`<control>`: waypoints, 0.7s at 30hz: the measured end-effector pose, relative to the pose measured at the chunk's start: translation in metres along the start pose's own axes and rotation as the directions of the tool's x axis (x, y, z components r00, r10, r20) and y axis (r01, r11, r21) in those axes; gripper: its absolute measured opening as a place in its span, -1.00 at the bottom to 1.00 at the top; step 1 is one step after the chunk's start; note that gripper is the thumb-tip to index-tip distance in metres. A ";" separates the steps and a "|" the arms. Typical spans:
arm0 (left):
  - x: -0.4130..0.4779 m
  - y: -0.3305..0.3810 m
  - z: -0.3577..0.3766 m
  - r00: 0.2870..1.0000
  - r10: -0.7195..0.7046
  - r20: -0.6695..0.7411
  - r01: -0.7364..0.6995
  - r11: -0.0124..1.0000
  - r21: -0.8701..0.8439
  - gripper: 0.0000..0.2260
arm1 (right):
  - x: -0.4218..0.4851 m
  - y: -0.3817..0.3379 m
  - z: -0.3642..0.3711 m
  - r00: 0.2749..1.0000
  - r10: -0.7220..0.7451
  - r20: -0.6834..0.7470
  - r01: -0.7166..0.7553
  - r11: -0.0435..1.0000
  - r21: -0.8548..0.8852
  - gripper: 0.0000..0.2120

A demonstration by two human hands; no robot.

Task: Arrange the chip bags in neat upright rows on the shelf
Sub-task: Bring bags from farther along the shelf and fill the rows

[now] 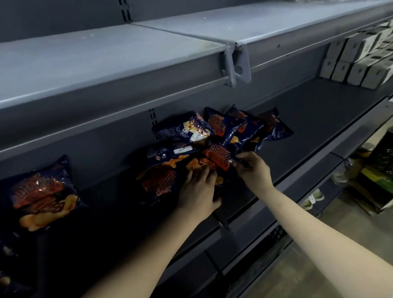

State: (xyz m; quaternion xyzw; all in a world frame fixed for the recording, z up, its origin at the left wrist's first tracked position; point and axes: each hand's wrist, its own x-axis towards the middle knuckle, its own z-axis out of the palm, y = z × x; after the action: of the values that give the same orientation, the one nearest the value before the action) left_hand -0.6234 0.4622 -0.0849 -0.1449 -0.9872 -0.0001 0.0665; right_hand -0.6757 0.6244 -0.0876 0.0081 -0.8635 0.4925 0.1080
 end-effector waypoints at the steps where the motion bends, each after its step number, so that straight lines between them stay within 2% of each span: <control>1: 0.000 0.000 0.000 1.000 0.003 -0.005 -0.003 1.000 -0.010 -0.35 | 0.000 0.001 -0.001 1.000 0.031 -0.006 -0.031 0.999 0.045 -0.78; 3: -0.001 -0.001 -0.002 0.999 0.001 -0.041 -0.004 0.997 -0.076 -0.38 | 0.001 0.001 -0.005 0.998 0.061 -0.001 -0.060 0.991 0.122 -0.80; 6: 0.002 -0.007 -0.014 0.973 -0.064 -0.221 0.004 0.965 -0.264 -0.40 | 0.010 -0.006 -0.016 1.000 0.017 0.010 -0.018 0.970 0.242 -0.72; 8: 0.007 -0.012 -0.028 0.935 -0.147 -0.323 0.009 0.919 -0.394 -0.38 | 0.018 -0.015 -0.029 0.999 -0.033 0.035 0.022 0.962 0.273 -0.63; 10: 0.011 -0.017 -0.042 0.909 -0.236 -0.343 0.010 0.836 -0.548 -0.37 | 0.026 -0.023 -0.044 0.993 -0.102 0.056 0.083 0.957 0.277 -0.61; 13: 0.019 -0.027 -0.064 0.892 -0.366 -0.265 0.030 0.634 -0.773 -0.42 | 0.040 -0.038 -0.067 0.981 -0.179 0.075 0.144 0.929 0.340 -0.59; 16: 0.020 -0.035 -0.083 0.926 -0.369 -0.082 0.052 0.340 -0.939 -0.34 | 0.049 -0.053 -0.079 0.965 -0.224 0.135 0.136 0.871 0.472 -0.67; 17: 0.018 -0.036 -0.087 0.929 -0.369 -0.031 0.077 0.275 -0.958 -0.27 | 0.048 -0.057 -0.078 0.955 -0.248 0.165 0.135 0.854 0.502 -0.68; 20: 0.009 -0.035 -0.090 0.876 -0.466 0.123 0.238 0.195 -0.952 -0.03 | 0.038 -0.064 -0.065 0.926 -0.316 0.208 0.185 0.857 0.481 -0.66; 21: 0.006 -0.036 -0.088 0.857 -0.489 0.161 0.270 0.160 -0.950 -0.05 | 0.035 -0.066 -0.060 0.920 -0.327 0.215 0.197 0.861 0.468 -0.66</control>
State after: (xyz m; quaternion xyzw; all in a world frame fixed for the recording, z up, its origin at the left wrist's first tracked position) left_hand -0.6278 0.4280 0.0043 0.0985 -0.7766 -0.6199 0.0542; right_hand -0.6913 0.6453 0.0048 0.2222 -0.7275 0.6478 0.0433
